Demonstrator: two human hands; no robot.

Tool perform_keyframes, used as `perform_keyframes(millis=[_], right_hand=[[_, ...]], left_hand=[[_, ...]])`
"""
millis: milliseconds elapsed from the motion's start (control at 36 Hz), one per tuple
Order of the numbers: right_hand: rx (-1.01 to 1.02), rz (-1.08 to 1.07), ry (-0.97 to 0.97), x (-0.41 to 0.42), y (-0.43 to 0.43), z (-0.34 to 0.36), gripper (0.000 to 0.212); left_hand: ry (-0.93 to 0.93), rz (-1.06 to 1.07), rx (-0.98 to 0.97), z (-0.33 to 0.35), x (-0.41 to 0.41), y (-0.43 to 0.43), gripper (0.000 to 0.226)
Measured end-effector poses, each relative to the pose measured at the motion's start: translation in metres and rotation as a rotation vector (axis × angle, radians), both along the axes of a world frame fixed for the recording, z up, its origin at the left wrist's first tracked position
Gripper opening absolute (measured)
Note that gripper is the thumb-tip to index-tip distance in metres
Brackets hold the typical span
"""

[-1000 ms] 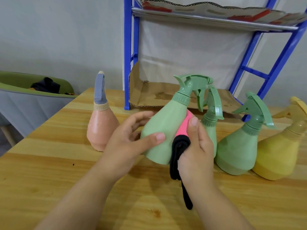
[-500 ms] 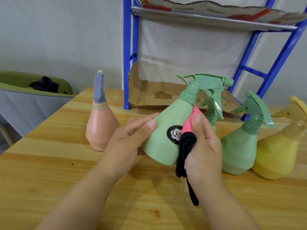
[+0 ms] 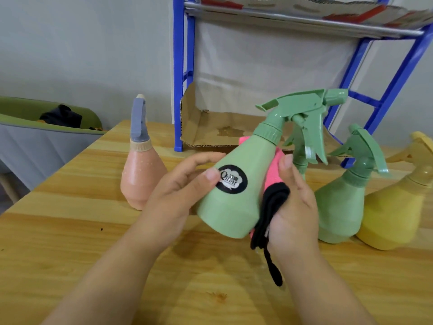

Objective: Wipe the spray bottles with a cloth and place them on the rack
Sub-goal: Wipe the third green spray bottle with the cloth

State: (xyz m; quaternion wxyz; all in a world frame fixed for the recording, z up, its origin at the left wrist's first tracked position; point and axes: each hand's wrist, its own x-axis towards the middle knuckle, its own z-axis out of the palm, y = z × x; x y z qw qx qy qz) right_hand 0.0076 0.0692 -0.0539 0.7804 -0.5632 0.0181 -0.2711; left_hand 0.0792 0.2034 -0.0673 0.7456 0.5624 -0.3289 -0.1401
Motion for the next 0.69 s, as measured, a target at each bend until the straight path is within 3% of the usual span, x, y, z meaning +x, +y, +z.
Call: perform_keyframes(millis=[83,167,250,333,417,500,583,694], right_hand=[[-0.052,-0.12,-0.002,0.001,0.002,-0.003,0.044],[-0.189,-0.228,-0.012,0.003,0.004,-0.009,0.032],[-0.293,-0.245,-0.014,0.003,0.003,-0.011,0.026],[-0.229,-0.124,-0.058,0.004,-0.002,-0.011,0.026],[-0.115,-0.03,-0.033,0.003,-0.007,-0.007,0.048],[-0.069,-0.043,-0.015,0.003,-0.005,-0.006,0.049],[-0.09,-0.125,-0.01,0.003,-0.002,-0.007,0.047],[-0.23,-0.223,-0.048,0.002,0.004,-0.008,0.036]], left_hand=[[-0.037,0.037,0.024,-0.001,-0.002,-0.004,0.031],[-0.208,0.135,0.233,-0.006,0.0,-0.003,0.058],[-0.231,0.137,0.264,-0.005,0.001,-0.002,0.065],[-0.164,0.05,0.163,-0.002,0.002,0.001,0.059],[-0.012,-0.056,0.05,0.001,0.0,0.004,0.052],[0.025,-0.03,0.057,0.002,-0.003,0.0,0.017],[-0.019,0.013,0.099,-0.001,-0.003,-0.004,0.026],[-0.208,0.078,0.252,-0.003,-0.001,-0.001,0.065]])
